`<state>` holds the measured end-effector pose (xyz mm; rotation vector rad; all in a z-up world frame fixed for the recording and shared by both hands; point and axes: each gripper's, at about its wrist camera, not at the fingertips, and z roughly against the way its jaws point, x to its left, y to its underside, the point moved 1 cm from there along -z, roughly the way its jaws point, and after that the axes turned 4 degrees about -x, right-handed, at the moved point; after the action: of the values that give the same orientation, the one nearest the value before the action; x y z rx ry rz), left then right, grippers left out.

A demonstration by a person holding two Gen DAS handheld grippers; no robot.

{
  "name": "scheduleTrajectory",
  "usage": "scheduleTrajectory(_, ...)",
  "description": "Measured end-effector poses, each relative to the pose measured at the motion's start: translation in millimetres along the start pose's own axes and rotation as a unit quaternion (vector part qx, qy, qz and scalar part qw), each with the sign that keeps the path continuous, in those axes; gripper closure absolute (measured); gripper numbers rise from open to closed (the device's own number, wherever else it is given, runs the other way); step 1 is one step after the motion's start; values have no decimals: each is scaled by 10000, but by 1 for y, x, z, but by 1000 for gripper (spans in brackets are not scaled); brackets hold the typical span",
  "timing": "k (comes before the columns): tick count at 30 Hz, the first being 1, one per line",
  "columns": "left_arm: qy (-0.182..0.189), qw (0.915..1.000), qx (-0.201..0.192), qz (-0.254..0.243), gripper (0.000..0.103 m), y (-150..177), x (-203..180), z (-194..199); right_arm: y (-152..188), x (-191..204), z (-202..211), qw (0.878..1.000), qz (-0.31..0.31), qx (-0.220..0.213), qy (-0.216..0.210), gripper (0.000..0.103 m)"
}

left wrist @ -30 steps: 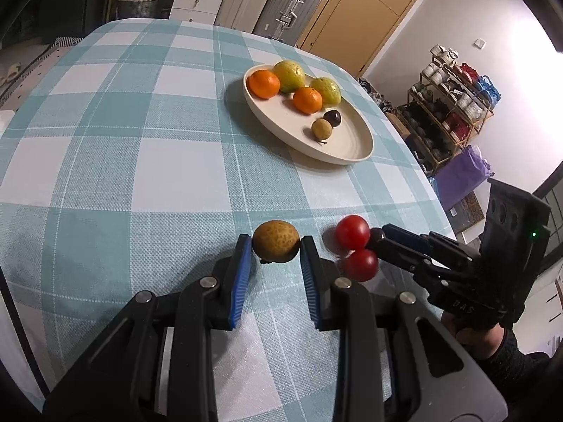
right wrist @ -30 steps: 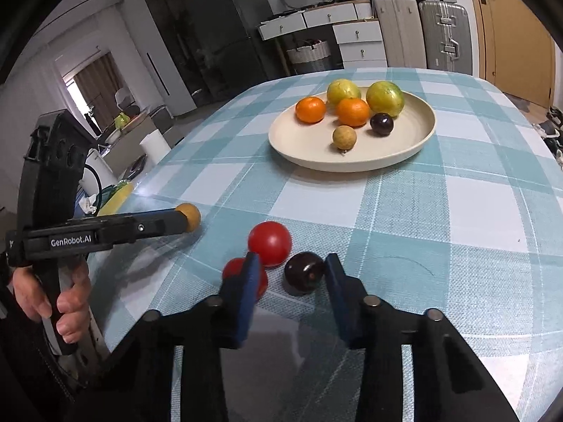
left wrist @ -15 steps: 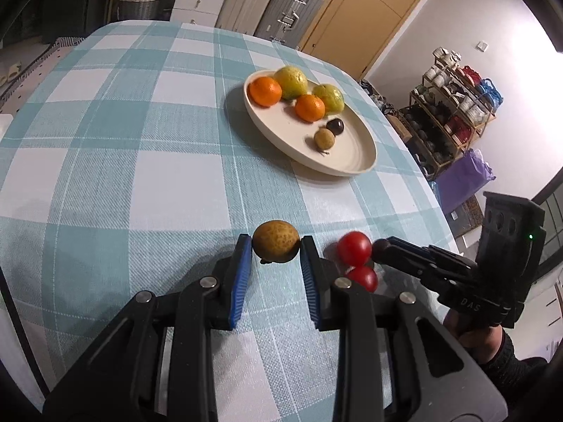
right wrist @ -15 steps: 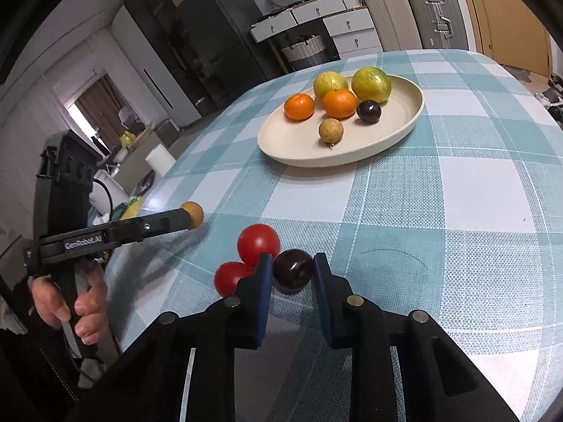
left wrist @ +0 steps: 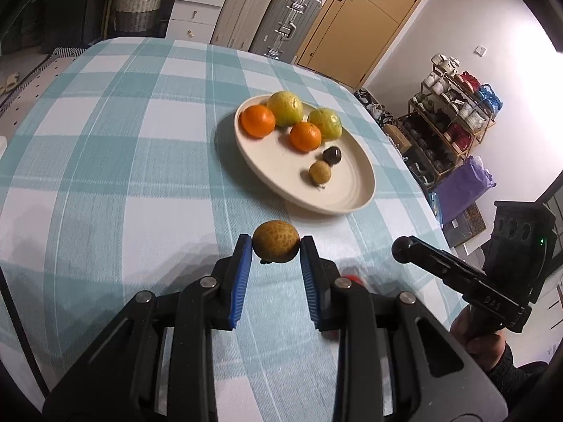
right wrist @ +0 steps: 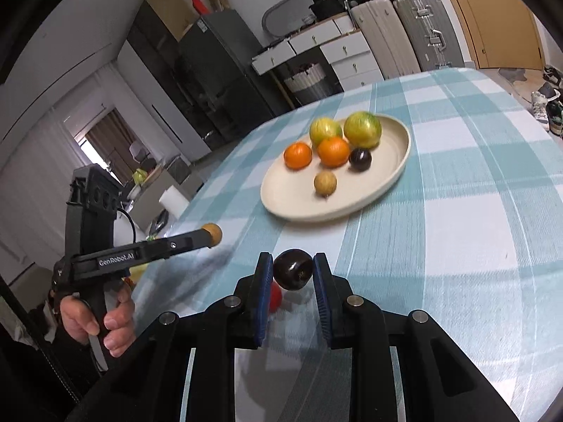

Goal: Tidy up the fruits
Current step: 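Carry the brown fruit and plum toward the cream plate with both tools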

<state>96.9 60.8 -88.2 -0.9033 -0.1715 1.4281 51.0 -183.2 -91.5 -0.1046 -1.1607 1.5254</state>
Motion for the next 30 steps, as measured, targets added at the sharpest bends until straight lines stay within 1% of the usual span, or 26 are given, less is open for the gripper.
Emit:
scheduleTrajectory(9, 104, 9998, -77, -140, 78, -34, -13, -24, -30, -7, -14, 9999, -15, -135, -49, 79)
scheduleTrajectory(17, 131, 9996, -94, -226, 78, -69, -20, -53, -62, -12, -38, 9997, 47, -183, -131, 79)
scheduleTrajectory(24, 176, 9996, -20, -210, 78, -96, -18, -83, -84, -18, -64, 9998, 61, -142, -152, 79)
scheduleTrajectory(30, 171, 9995, 77, -245, 78, -107, -18, -106, -94, -24, -83, 9999, 92, -6, -88, 79)
